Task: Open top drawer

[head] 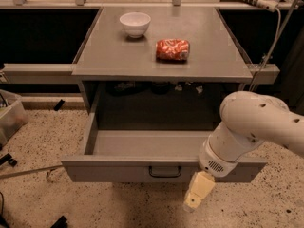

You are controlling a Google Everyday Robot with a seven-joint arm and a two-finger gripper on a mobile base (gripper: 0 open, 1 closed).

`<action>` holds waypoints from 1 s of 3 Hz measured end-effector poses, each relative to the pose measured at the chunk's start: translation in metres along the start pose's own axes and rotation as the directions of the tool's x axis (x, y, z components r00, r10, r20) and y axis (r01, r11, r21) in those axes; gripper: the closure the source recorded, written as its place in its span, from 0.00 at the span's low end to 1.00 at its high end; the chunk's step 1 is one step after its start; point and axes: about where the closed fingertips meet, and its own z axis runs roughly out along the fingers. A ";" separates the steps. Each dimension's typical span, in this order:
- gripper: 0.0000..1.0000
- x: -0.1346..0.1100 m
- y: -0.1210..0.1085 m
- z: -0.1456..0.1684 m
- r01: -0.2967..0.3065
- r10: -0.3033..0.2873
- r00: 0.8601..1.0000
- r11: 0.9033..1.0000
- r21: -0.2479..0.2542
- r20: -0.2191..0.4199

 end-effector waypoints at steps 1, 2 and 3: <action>0.00 0.000 0.001 0.001 0.003 -0.003 1.000 1.000 -0.003 -0.001; 0.00 0.005 0.015 0.002 -0.002 0.002 1.000 1.000 -0.026 -0.005; 0.00 0.016 0.035 0.002 -0.030 0.031 1.000 0.998 -0.046 0.001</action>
Offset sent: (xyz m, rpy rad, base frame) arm -0.0777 0.0109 -0.0009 0.0330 0.1130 0.0115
